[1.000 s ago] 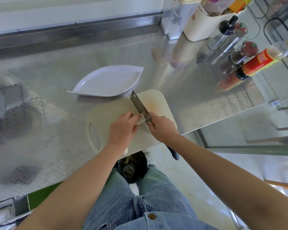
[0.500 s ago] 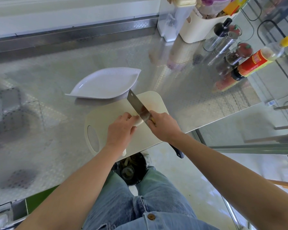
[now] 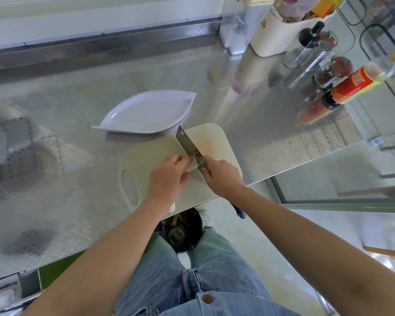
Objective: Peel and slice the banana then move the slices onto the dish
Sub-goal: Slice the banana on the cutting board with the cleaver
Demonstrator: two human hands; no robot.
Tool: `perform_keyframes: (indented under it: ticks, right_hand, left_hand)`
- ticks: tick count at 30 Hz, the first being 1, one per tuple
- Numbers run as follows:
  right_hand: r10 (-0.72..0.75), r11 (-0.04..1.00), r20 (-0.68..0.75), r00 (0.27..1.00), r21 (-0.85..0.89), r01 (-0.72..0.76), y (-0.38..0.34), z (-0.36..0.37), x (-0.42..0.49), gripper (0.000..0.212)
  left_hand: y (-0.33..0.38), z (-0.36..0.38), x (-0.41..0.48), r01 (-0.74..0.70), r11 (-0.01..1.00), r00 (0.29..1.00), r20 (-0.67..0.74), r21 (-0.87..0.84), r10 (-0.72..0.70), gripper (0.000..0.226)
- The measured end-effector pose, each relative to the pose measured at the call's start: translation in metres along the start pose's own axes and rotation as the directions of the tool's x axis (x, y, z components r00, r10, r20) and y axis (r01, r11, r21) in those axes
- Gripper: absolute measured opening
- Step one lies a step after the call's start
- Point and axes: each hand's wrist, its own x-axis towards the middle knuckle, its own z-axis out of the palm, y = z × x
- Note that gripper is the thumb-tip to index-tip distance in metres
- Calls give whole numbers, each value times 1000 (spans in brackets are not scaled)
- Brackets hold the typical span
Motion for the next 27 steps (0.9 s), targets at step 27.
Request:
perform_keyframes:
  ticks: [27]
  right_hand:
    - [24, 1000, 19, 1000, 4, -24, -3, -2, 3, 13]
  left_hand:
    - [-1, -2, -4, 48, 999, 999, -4, -9, -48, 27]
